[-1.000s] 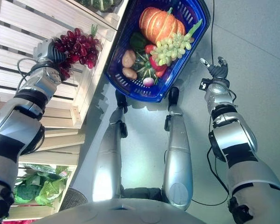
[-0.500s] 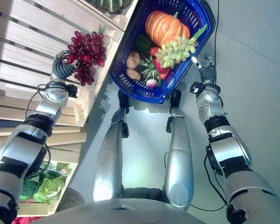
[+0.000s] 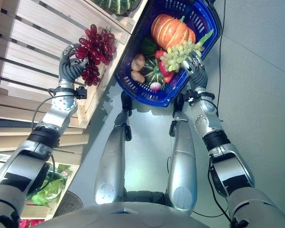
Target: Pick up fruits and vegetables into the basket
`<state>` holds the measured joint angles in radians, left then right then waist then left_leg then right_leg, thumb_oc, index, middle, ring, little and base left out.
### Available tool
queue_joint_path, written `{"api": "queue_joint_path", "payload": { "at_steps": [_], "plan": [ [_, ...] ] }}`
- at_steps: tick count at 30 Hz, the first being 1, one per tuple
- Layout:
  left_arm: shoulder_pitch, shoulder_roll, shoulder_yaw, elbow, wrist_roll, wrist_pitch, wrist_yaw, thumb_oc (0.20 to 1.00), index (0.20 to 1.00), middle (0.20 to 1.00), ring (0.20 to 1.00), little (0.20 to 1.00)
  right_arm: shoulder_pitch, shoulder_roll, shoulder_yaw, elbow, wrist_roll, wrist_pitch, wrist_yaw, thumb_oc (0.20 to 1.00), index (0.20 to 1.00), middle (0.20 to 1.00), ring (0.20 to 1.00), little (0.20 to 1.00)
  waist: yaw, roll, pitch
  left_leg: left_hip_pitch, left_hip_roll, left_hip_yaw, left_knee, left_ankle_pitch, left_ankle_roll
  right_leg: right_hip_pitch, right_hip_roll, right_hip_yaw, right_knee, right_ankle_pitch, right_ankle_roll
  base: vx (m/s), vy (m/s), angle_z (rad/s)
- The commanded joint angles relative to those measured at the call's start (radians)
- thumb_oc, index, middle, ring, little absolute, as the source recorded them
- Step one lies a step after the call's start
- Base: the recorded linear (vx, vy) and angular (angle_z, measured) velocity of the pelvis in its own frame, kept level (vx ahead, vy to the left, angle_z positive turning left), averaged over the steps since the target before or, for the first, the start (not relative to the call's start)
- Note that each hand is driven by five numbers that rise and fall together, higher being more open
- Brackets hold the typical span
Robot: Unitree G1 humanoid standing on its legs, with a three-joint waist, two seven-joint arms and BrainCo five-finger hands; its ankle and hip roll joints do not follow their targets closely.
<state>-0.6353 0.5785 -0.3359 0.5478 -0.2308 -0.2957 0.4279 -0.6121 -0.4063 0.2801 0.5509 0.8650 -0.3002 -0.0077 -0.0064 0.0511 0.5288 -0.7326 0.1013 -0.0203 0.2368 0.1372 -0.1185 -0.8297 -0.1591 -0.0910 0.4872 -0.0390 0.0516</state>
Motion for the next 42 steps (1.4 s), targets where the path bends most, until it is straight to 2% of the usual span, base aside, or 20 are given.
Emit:
{"api": "queue_joint_path", "payload": {
  "at_steps": [1,9,19,22,24,27,28,29,30,31,34,37,40,42],
  "plan": [
    [-0.012,-0.009,0.088,-0.102,0.068,-0.102,0.035,0.200,0.200,0.200,0.200,0.200,0.038,0.006,-0.012,-0.109,0.021,-0.044,0.046,1.000,1.000,1.000,1.000,1.000,-0.003,-0.012,-0.009,-0.007,-0.076,0.036,0.085,-0.092,0.075,0.092,0.063,-0.019,-0.074,-0.001,-0.033,0.00,0.000,0.00],
    [0.000,-0.007,0.123,-0.166,0.083,-0.103,0.041,0.200,0.200,0.200,0.200,0.200,0.054,0.011,-0.014,-0.178,0.016,-0.033,0.073,1.000,1.000,1.000,1.000,1.000,-0.001,-0.011,-0.009,0.000,-0.074,0.039,0.083,-0.089,0.074,0.101,0.059,-0.019,-0.076,-0.003,-0.033,0.00,0.000,0.00],
    [0.008,-0.004,0.167,-0.183,0.022,-0.136,0.044,0.200,0.200,0.200,0.200,0.200,0.066,0.011,-0.016,-0.209,0.023,-0.021,0.089,1.000,1.000,1.000,1.000,1.000,0.000,-0.012,-0.009,0.003,-0.070,0.041,0.089,-0.090,0.072,0.108,0.057,-0.020,-0.074,-0.006,-0.035,0.00,0.000,0.00],
    [-0.003,-0.004,0.165,-0.173,0.064,-0.104,0.052,0.200,0.200,0.200,0.200,0.200,0.059,0.012,-0.019,-0.206,0.030,-0.020,0.092,1.000,1.000,1.000,1.000,1.000,0.001,-0.013,-0.009,0.005,-0.069,0.042,0.089,-0.090,0.071,0.112,0.056,-0.023,-0.074,-0.007,-0.035,0.00,0.000,0.00],
    [-0.012,0.006,0.152,-0.157,0.183,-0.048,0.112,0.200,0.200,0.200,0.200,0.200,0.053,0.010,-0.019,-0.207,0.031,-0.016,0.092,1.000,1.000,1.000,1.000,1.000,0.001,-0.015,-0.009,0.007,-0.069,0.042,0.088,-0.090,0.071,0.113,0.057,-0.024,-0.075,-0.007,-0.035,0.00,0.000,0.00],
    [-0.029,0.036,0.133,-0.121,0.247,0.025,0.168,0.200,0.200,0.200,0.200,0.200,0.047,-0.002,-0.013,-0.210,0.041,-0.011,0.090,1.000,1.000,1.000,1.000,1.000,-0.001,-0.015,-0.009,0.003,-0.068,0.044,0.088,-0.086,0.069,0.109,0.059,-0.021,-0.074,-0.005,-0.035,0.00,0.000,0.00],
    [-0.032,0.040,0.129,-0.113,0.268,0.040,0.180,0.225,0.225,0.225,0.225,0.225,0.046,-0.004,-0.012,-0.207,0.042,-0.013,0.090,1.000,1.000,1.000,1.000,1.000,-0.001,-0.015,-0.009,0.002,-0.068,0.043,0.089,-0.086,0.069,0.109,0.059,-0.021,-0.074,-0.005,-0.035,0.00,0.000,0.00],
    [-0.049,0.067,0.106,-0.072,0.309,0.098,0.221,0.580,0.580,0.580,0.580,0.580,0.039,-0.018,-0.008,-0.198,0.065,-0.011,0.100,1.000,1.000,1.000,1.000,1.000,-0.004,-0.015,-0.009,0.003,-0.066,0.045,0.088,-0.084,0.068,0.109,0.060,-0.021,-0.075,-0.005,-0.035,0.00,0.000,0.00],
    [-0.068,0.081,0.084,-0.035,0.356,0.161,0.253,1.000,1.000,1.000,1.000,1.000,0.034,-0.025,-0.001,-0.193,0.070,-0.011,0.099,1.000,1.000,1.000,1.000,1.000,-0.006,-0.015,-0.009,0.001,-0.065,0.047,0.090,-0.083,0.067,0.108,0.061,-0.020,-0.074,-0.005,-0.035,0.00,0.037,-0.01],
    [-0.087,0.090,0.062,-0.001,0.404,0.205,0.271,1.000,1.000,1.000,1.000,1.000,0.026,-0.030,0.007,-0.185,0.078,-0.014,0.100,1.000,1.000,1.000,1.000,1.000,-0.010,-0.016,-0.009,-0.001,-0.063,0.047,0.092,-0.082,0.066,0.105,0.062,-0.017,-0.071,-0.005,-0.034,0.00,0.033,0.00],
    [-0.154,0.118,-0.011,0.111,0.424,0.301,0.290,1.000,1.000,1.000,1.000,1.000,0.001,-0.052,0.028,-0.162,0.107,-0.017,0.111,1.000,1.000,1.000,1.000,1.000,-0.021,-0.020,-0.009,-0.010,-0.055,0.053,0.097,-0.078,0.062,0.093,0.062,-0.013,-0.066,-0.001,-0.033,-0.01,0.038,-0.01],
    [-0.211,0.124,-0.056,0.210,0.431,0.345,0.272,1.000,1.000,1.000,1.000,1.000,-0.020,-0.058,0.048,-0.136,0.106,-0.028,0.088,1.000,1.000,1.000,1.000,1.000,-0.033,-0.026,-0.009,-0.008,-0.050,0.057,0.095,-0.074,0.057,0.092,0.065,-0.008,-0.068,0.001,-0.032,0.00,0.034,-0.01],
    [-0.284,0.118,-0.097,0.346,0.422,0.383,0.250,1.000,1.000,1.000,1.000,1.000,-0.054,-0.061,0.057,-0.064,0.104,-0.060,-0.041,1.000,1.000,1.000,1.000,1.000,-0.049,-0.034,-0.009,-0.011,-0.043,0.063,0.097,-0.070,0.052,0.087,0.069,-0.001,-0.067,0.003,-0.033,0.01,0.054,-0.03],
    [-0.317,0.112,-0.115,0.423,0.400,0.379,0.252,1.000,1.000,1.000,1.000,1.000,-0.067,-0.060,0.048,0.003,0.110,-0.086,-0.070,1.000,1.000,1.000,1.000,1.000,-0.058,-0.037,-0.009,-0.014,-0.040,0.067,0.097,-0.070,0.051,0.081,0.073,0.004,-0.066,0.003,-0.033,0.00,0.043,-0.03]
  ]
}}
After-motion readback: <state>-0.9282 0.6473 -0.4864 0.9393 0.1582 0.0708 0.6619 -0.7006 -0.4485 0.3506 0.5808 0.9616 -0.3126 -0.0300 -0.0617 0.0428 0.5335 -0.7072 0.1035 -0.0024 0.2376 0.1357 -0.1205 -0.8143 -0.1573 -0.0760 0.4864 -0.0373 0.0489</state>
